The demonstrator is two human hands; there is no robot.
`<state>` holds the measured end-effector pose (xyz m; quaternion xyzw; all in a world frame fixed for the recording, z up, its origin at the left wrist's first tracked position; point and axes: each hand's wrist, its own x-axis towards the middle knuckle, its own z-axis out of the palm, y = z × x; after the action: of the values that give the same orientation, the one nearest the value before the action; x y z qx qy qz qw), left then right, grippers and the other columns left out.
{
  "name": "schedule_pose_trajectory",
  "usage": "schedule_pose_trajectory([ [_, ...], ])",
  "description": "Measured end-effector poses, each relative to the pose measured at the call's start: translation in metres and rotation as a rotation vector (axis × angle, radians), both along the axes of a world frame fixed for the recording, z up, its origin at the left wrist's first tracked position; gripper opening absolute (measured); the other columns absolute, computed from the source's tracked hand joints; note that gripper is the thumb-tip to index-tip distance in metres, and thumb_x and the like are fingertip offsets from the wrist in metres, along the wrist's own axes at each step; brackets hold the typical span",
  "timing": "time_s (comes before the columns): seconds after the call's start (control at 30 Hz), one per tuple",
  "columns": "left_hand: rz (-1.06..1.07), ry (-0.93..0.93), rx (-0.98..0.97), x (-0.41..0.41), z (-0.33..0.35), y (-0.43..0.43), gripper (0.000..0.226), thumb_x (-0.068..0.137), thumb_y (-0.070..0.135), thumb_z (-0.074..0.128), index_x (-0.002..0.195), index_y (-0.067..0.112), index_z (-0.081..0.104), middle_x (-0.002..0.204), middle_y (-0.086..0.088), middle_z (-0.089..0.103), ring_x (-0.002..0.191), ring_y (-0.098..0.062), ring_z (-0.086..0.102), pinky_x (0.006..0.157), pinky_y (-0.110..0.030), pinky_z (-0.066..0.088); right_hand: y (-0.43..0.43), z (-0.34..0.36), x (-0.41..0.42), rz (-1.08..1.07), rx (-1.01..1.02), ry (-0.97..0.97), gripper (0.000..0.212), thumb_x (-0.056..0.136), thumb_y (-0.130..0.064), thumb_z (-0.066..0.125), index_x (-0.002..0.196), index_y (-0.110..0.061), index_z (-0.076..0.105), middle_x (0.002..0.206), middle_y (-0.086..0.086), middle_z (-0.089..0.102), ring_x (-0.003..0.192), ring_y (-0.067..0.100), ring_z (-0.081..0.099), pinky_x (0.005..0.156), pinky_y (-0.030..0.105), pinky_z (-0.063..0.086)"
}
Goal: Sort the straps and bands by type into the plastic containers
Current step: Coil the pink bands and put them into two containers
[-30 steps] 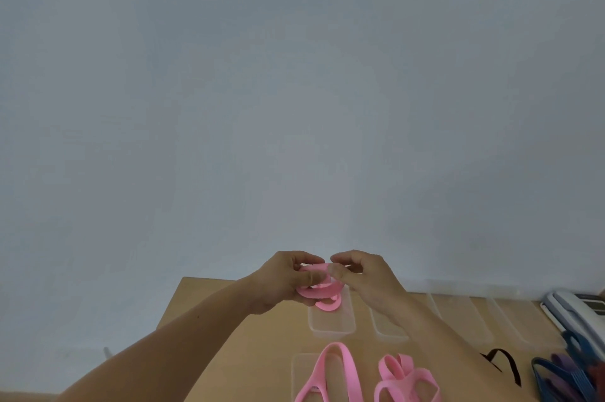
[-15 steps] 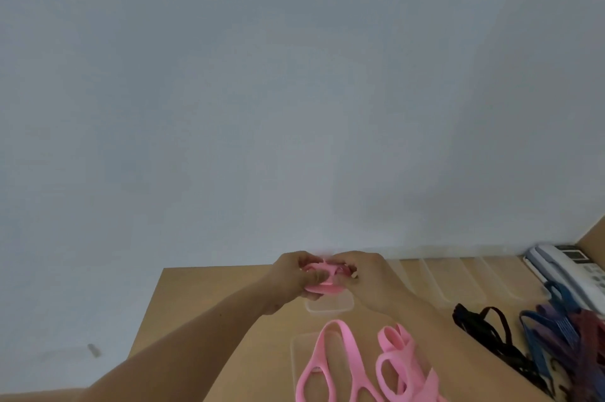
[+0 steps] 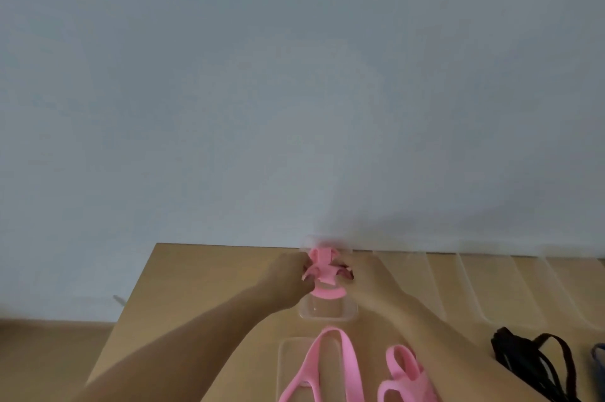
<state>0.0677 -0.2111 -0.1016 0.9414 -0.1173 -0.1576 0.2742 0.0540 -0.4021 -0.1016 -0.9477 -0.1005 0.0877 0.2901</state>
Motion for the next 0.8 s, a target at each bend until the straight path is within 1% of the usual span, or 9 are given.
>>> schedule_pose_trajectory([
  [0.13, -0.138, -0.186, 0.278, 0.009, -0.012, -0.006, 0.035, 0.095, 0.030, 0.048, 0.127, 0.017, 0.057, 0.110, 0.000, 0.068, 0.118, -0.022, 0.043, 0.101, -0.033, 0.035, 0.001, -0.015, 0.015, 0.054, -0.035, 0.054, 0.032, 0.091, -0.013, 0.049, 0.112, -0.026, 0.069, 0.092, -0.007, 0.062, 0.063, 0.002, 0.050, 0.052, 0.014, 0.031],
  [0.2, -0.213, -0.238, 0.342, 0.010, -0.018, -0.009, 0.042, 0.095, 0.027, 0.046, 0.137, 0.024, 0.048, 0.113, -0.001, 0.067, 0.123, -0.022, 0.038, 0.105, -0.033, 0.028, 0.001, -0.018, 0.018, 0.073, -0.056, 0.053, 0.033, 0.093, -0.014, 0.049, 0.116, -0.027, 0.068, 0.101, -0.005, 0.066, 0.069, 0.006, 0.055, 0.056, 0.015, 0.038],
  [0.27, -0.281, -0.284, 0.408, 0.011, -0.026, -0.009, 0.042, 0.093, 0.026, 0.047, 0.135, 0.028, 0.049, 0.113, -0.001, 0.066, 0.123, -0.023, 0.038, 0.105, -0.032, 0.024, 0.002, -0.023, 0.019, 0.089, -0.088, 0.038, 0.033, 0.094, -0.016, 0.049, 0.119, -0.027, 0.067, 0.105, -0.001, 0.069, 0.080, 0.014, 0.062, 0.068, 0.025, 0.050],
  [0.3, -0.307, -0.335, 0.420, 0.012, -0.027, -0.008, 0.041, 0.090, 0.026, 0.050, 0.130, 0.028, 0.054, 0.108, 0.000, 0.068, 0.120, -0.024, 0.043, 0.102, -0.032, 0.025, 0.002, -0.025, 0.018, 0.088, -0.108, 0.034, 0.032, 0.094, -0.018, 0.049, 0.120, -0.027, 0.066, 0.106, 0.000, 0.070, 0.084, 0.017, 0.064, 0.072, 0.029, 0.052],
  [0.37, -0.331, -0.415, 0.420, 0.014, -0.032, -0.007, 0.034, 0.072, 0.028, 0.063, 0.106, 0.031, 0.068, 0.080, 0.005, 0.069, 0.097, -0.025, 0.059, 0.089, -0.032, 0.028, 0.002, -0.033, 0.017, 0.086, -0.158, 0.012, 0.032, 0.095, -0.019, 0.050, 0.122, -0.027, 0.065, 0.108, 0.001, 0.070, 0.091, 0.020, 0.065, 0.076, 0.032, 0.053],
  [0.43, -0.320, -0.441, 0.435, 0.014, -0.042, -0.007, 0.029, 0.056, 0.030, 0.074, 0.085, 0.034, 0.072, 0.064, 0.011, 0.064, 0.077, -0.021, 0.062, 0.080, -0.030, 0.030, 0.003, -0.040, 0.015, 0.085, -0.194, -0.050, 0.030, 0.094, -0.017, 0.052, 0.119, -0.025, 0.066, 0.111, 0.000, 0.069, 0.097, 0.021, 0.064, 0.078, 0.029, 0.051],
  [0.53, -0.265, -0.432, 0.389, 0.014, -0.050, -0.012, 0.027, 0.049, 0.026, 0.082, 0.073, 0.032, 0.073, 0.067, 0.013, 0.064, 0.076, -0.020, 0.062, 0.079, -0.029, 0.034, 0.008, -0.052, 0.012, 0.112, -0.233, -0.201, 0.028, 0.078, -0.009, 0.073, 0.102, -0.022, 0.074, 0.115, -0.001, 0.069, 0.107, 0.022, 0.065, 0.079, 0.028, 0.055],
  [0.63, -0.243, -0.425, 0.369, 0.015, -0.051, -0.017, 0.027, 0.043, 0.023, 0.085, 0.063, 0.030, 0.070, 0.060, 0.013, 0.059, 0.068, -0.019, 0.060, 0.074, -0.027, 0.032, 0.009, -0.060, 0.012, 0.076, -0.296, -0.298, 0.039, 0.052, -0.013, 0.089, 0.086, -0.025, 0.074, 0.102, -0.005, 0.067, 0.093, 0.018, 0.066, 0.063, 0.023, 0.056],
  [0.8, -0.247, -0.472, 0.322, 0.021, -0.058, -0.013, 0.026, 0.043, 0.017, 0.084, 0.059, 0.027, 0.066, 0.056, 0.011, 0.057, 0.059, -0.019, 0.056, 0.071, -0.027, 0.033, 0.001, -0.058, 0.014, 0.079, -0.396, -0.445, 0.027, 0.056, -0.030, 0.087, 0.075, -0.029, 0.069, 0.095, -0.009, 0.068, 0.086, 0.020, 0.056, 0.076, 0.032, 0.038],
])
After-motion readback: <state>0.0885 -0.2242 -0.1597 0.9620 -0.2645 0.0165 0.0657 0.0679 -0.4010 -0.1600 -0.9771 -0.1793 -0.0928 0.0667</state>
